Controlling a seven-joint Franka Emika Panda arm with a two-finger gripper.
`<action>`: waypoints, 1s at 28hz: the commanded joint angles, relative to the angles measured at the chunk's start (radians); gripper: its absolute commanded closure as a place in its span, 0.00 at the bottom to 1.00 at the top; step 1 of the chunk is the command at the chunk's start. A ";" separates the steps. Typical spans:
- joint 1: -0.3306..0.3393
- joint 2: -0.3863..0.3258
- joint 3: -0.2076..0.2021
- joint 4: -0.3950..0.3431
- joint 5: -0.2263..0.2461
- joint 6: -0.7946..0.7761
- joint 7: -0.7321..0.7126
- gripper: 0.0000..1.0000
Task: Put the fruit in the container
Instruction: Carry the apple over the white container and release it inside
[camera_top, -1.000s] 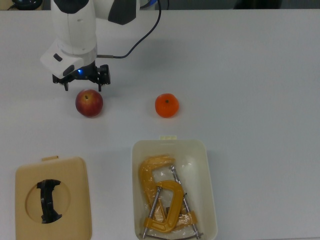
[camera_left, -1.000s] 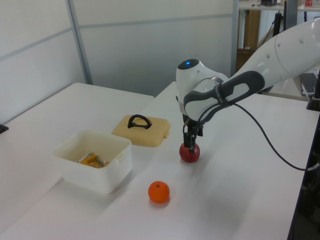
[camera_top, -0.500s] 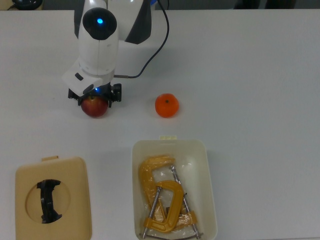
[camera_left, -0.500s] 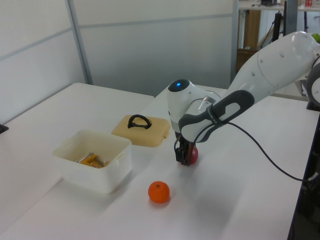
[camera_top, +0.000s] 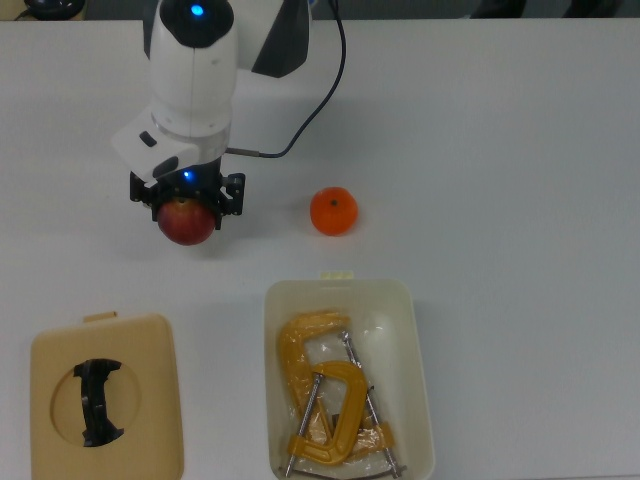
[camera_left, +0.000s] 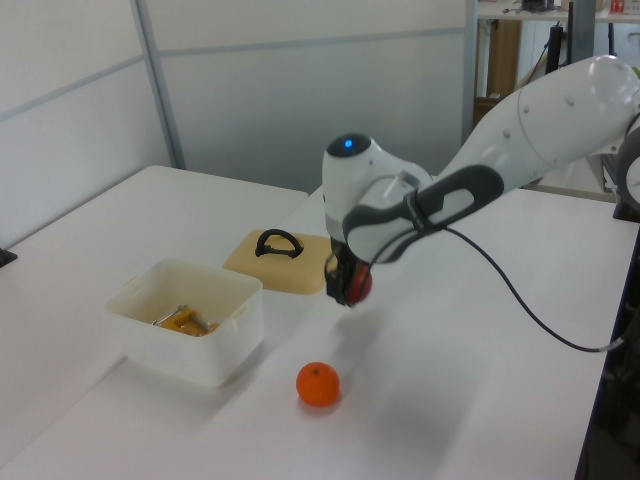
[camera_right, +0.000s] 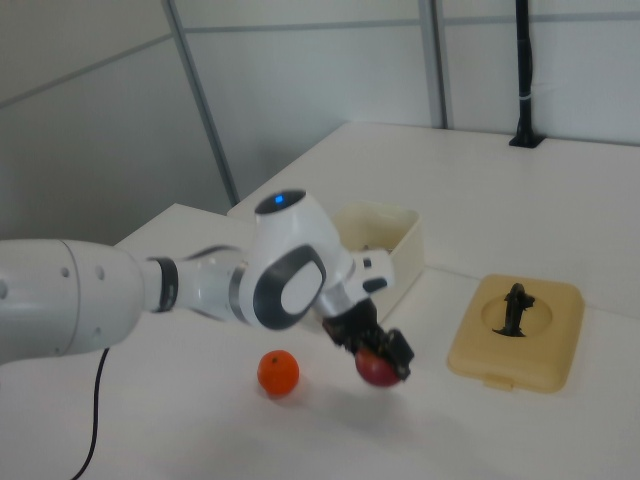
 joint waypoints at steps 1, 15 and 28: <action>0.006 -0.027 0.001 0.123 0.100 -0.041 0.070 1.00; 0.081 0.102 0.073 0.316 0.047 0.097 0.436 1.00; 0.123 0.254 0.075 0.498 -0.084 0.128 0.597 0.00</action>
